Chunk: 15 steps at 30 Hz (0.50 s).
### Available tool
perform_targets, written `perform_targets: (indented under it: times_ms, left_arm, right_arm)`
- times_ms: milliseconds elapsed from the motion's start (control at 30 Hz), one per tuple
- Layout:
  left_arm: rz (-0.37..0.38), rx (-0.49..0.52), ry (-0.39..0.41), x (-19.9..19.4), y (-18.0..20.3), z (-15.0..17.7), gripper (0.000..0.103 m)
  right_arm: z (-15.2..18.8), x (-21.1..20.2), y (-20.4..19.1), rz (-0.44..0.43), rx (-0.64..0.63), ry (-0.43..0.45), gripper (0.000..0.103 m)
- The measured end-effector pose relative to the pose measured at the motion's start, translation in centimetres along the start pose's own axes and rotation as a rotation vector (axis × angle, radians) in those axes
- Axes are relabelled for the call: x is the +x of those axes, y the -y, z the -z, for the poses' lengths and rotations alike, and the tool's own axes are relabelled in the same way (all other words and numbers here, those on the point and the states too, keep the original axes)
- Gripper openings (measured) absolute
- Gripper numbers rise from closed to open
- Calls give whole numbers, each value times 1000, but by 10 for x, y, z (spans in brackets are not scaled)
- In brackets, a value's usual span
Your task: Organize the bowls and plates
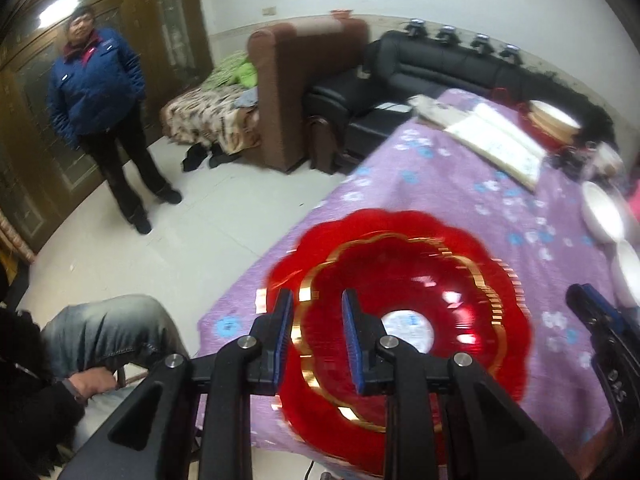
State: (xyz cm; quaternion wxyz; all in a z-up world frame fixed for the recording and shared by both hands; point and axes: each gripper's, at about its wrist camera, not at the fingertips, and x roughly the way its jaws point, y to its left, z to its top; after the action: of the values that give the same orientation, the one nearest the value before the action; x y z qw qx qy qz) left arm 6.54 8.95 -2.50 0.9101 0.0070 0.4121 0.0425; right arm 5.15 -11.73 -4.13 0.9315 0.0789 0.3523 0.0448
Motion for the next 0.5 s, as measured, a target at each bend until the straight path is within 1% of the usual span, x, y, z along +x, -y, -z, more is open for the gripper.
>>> perform_targets:
  times_ms: [100,200,233,267,300,333,500]
  left_arm:
    - [77,51,17,-13,29,-4,24]
    - [158,121,20,-24,67,-6,28]
    - [180,145,16,-26,80,-6,31]
    - [200,169,12,-27,95,-6,35]
    - [231,201,6,-29,113,-5,38]
    - [255,218,-2,-28,126,-5,43]
    - [380,284,-82,-19,193,-6,44]
  right_arm:
    - [5,-8,23,21,32,-2,20]
    - [10,-18,53,49,65,2,20]
    - [11,-21,62,57,79,7,20]
    - [12,-25,73,67,96,11,20]
    - [14,-30,87,77,115,12,20]
    - [15,-33,98,83,129,12,20]
    - [22,-60,169,137,239,36,20]
